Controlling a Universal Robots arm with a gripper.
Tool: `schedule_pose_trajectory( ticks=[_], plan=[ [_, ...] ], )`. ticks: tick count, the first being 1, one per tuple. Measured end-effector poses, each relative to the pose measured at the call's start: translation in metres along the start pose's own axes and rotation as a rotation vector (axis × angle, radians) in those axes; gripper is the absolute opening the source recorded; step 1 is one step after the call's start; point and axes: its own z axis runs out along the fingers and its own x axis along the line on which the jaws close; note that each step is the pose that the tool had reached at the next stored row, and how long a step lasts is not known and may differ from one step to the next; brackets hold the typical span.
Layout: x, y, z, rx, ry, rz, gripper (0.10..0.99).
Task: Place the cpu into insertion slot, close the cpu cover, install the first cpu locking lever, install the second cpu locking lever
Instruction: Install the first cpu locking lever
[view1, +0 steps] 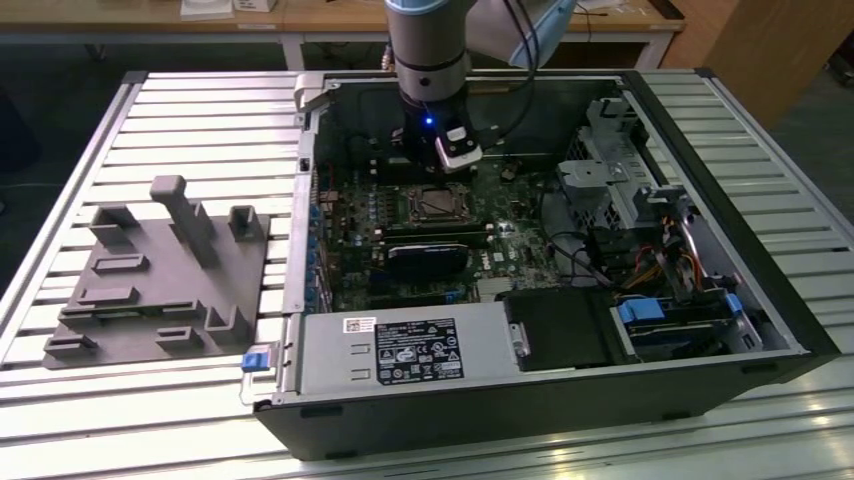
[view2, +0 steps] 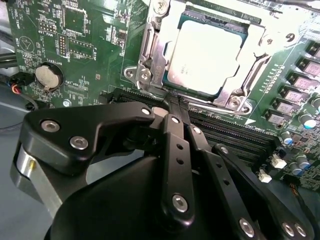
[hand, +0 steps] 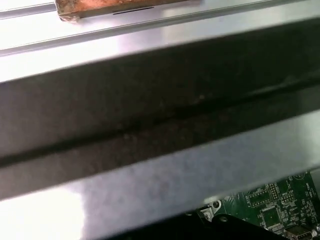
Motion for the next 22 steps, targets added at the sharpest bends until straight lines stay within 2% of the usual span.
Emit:
schedule_pose_trajectory(
  ticks=[5,10,19,22],
  plan=[
    [0.0002,-0.0002,0.0010,0.002,-0.0001,0.000,0.106],
    [0.0000,0.0001,-0.0002,-0.004,0.0009,0.001,0.106],
    [-0.0015,0.0023,-0.0144,-0.003,0.0011,0.001,0.106],
    [-0.0017,0.0026,-0.0160,-0.004,0.0011,0.001,0.106]
  ],
)
